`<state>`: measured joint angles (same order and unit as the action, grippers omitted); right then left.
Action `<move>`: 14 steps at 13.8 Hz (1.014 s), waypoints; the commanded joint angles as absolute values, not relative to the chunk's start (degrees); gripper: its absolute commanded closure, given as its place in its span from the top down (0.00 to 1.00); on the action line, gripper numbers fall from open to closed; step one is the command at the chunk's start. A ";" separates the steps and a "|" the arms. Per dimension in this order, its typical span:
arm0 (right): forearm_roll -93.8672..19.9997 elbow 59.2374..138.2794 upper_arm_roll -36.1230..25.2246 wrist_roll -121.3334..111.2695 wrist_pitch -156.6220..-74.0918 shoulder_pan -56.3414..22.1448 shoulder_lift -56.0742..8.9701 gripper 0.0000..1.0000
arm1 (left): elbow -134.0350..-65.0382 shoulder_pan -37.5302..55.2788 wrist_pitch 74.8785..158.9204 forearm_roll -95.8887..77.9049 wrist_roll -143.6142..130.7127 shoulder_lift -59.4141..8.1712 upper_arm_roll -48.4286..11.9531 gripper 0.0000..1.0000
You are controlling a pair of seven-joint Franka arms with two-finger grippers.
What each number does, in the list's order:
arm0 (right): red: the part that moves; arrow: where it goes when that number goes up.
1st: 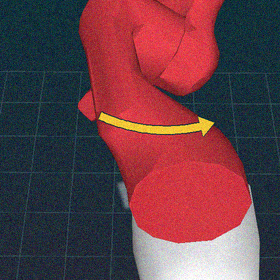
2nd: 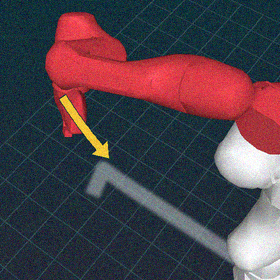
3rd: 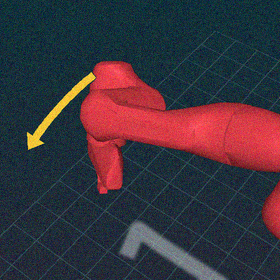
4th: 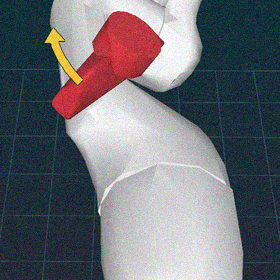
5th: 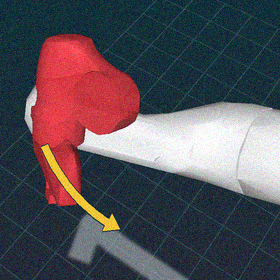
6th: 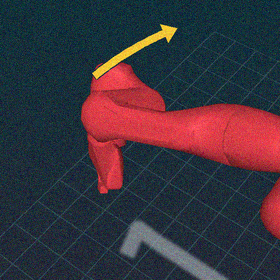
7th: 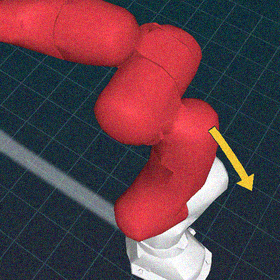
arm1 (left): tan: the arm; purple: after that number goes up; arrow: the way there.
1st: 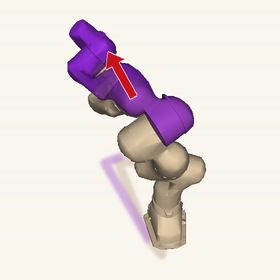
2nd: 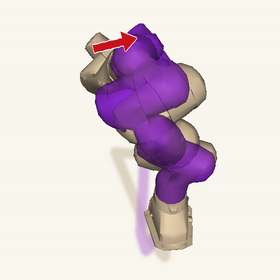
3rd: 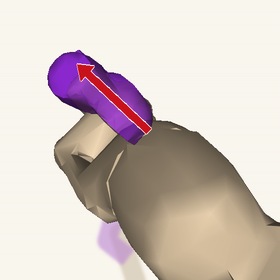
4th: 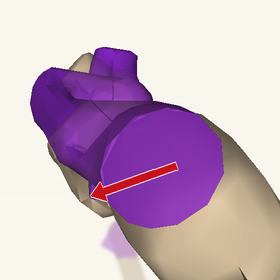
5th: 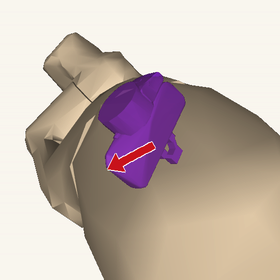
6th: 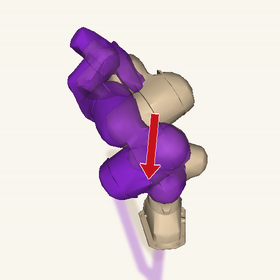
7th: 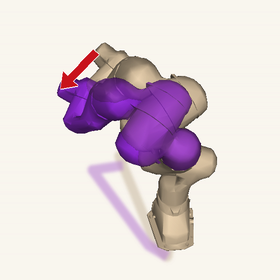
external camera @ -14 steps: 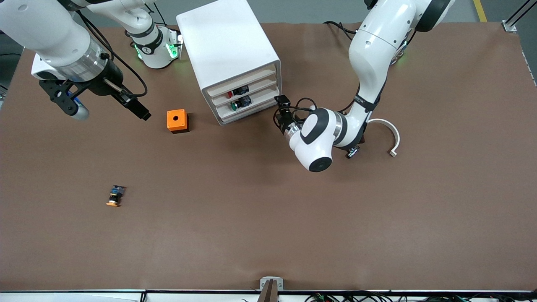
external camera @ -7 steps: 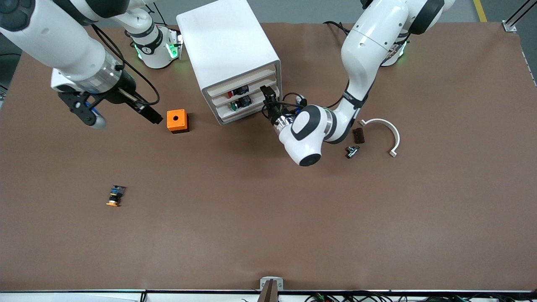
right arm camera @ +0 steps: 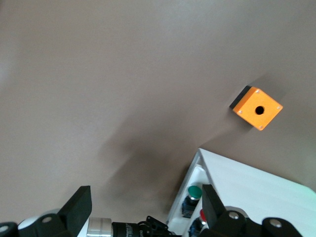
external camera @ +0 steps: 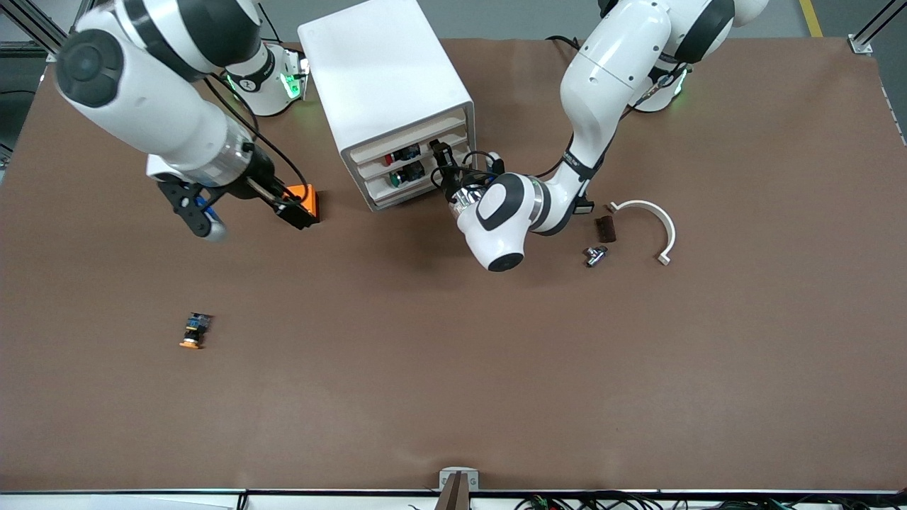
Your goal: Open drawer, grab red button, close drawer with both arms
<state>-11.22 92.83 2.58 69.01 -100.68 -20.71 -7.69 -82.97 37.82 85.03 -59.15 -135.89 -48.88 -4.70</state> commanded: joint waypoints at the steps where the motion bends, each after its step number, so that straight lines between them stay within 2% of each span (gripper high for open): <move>1: -12.48 91.41 2.29 73.02 -104.30 -22.67 -8.96 0.99 | -82.00 35.08 84.38 -58.98 -136.76 -48.34 -4.04 0.00; 6: -12.57 91.41 2.29 77.69 -107.14 -27.06 -11.42 1.00 | -76.73 28.93 84.99 -58.45 -134.49 -48.78 -2.55 0.01; 10: -12.31 91.93 2.29 82.42 -108.45 -30.66 -13.70 1.00 | -76.73 24.70 85.86 -58.97 -127.10 -48.78 -2.64 0.04; 11: -12.22 92.11 2.20 84.01 -110.02 -31.89 -14.41 1.00 | -76.82 24.61 86.65 -58.89 -126.65 -48.78 -2.64 0.08; 12: -11.96 92.02 2.20 85.94 -111.00 -32.86 -15.28 1.00 | -76.82 24.70 87.36 -58.89 -126.65 -48.78 -2.64 0.15; 13: -11.78 92.02 2.20 87.09 -112.05 -33.83 -15.99 1.00 | -76.82 24.61 87.80 -58.97 -126.65 -48.78 -2.64 0.30; 14: -11.78 92.02 2.20 87.53 -112.67 -34.62 -16.69 1.00 | -76.82 24.61 87.80 -58.97 -126.56 -48.69 -2.64 0.52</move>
